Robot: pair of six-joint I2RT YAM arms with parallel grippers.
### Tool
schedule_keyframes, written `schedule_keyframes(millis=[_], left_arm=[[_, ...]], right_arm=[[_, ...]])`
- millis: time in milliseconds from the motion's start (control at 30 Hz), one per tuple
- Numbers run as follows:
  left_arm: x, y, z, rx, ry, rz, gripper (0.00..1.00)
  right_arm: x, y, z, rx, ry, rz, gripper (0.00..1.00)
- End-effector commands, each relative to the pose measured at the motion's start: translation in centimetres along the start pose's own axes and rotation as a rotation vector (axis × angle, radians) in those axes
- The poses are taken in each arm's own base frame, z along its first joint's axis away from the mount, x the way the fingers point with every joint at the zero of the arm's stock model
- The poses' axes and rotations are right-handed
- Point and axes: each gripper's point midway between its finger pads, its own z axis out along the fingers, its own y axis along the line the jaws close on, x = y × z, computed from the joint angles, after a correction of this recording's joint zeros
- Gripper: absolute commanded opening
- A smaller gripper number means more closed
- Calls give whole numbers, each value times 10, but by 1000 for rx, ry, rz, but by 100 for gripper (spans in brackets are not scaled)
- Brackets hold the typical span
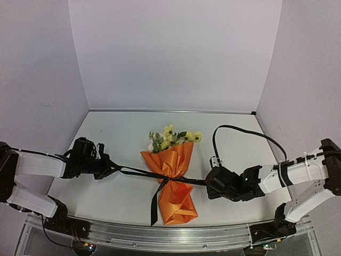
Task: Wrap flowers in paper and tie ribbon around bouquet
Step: Tie the half-tied ribbon around the folded bouquet.
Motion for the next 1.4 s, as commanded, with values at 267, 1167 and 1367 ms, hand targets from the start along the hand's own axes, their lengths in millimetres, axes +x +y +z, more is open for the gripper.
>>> schedule_keyframes(millis=[267, 1167, 1367], left_arm=[[-80, 72, -21, -148, -176, -129, 0], [-50, -31, -39, -40, -44, 279, 67], [-72, -69, -74, 1, -147, 371, 100]], right_arm=[[44, -52, 9, 242, 135, -67, 0], [-16, 65, -30, -259, 153, -170, 69], [-49, 29, -50, -155, -18, -156, 98]])
